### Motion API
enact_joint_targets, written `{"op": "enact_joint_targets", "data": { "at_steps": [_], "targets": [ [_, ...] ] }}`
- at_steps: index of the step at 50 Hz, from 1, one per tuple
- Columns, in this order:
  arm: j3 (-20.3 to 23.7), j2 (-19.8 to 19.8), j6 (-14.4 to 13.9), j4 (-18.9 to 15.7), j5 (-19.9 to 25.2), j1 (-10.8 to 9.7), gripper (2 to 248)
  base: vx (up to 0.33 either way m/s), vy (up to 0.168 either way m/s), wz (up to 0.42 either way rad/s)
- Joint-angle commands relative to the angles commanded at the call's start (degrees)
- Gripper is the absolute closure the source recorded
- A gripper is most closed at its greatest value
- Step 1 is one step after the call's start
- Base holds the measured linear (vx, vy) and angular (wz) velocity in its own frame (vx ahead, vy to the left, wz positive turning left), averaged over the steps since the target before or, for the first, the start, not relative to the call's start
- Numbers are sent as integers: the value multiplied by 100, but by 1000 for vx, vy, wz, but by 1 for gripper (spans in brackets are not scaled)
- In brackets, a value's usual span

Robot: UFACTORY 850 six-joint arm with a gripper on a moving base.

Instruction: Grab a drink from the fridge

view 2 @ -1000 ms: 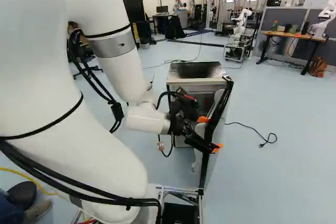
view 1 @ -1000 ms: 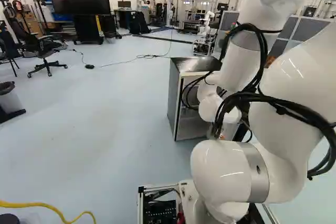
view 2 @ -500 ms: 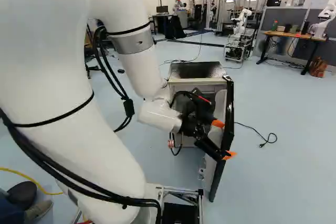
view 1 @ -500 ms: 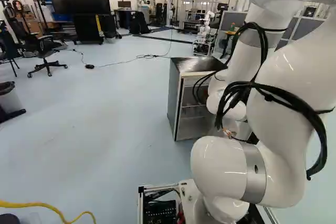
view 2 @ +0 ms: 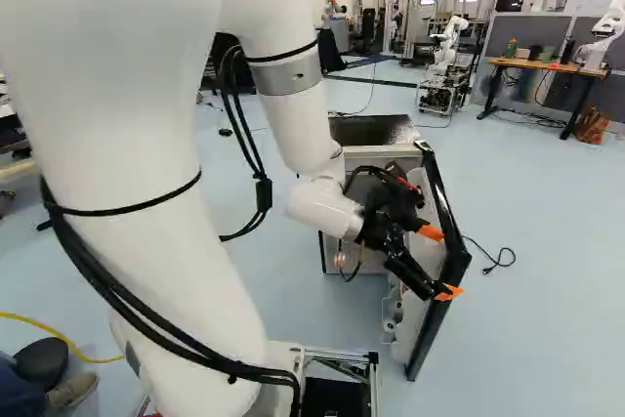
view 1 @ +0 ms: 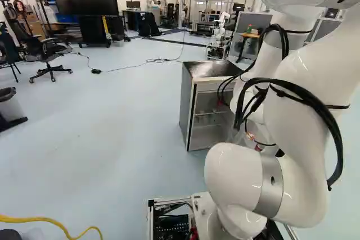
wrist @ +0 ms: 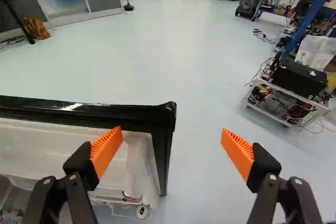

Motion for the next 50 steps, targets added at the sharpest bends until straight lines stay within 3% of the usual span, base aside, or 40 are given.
{"op": "enact_joint_targets", "data": {
  "at_steps": [50],
  "targets": [
    [-1403,-1055,0,0,0,-1138,3,0,0,0]
  ]
}}
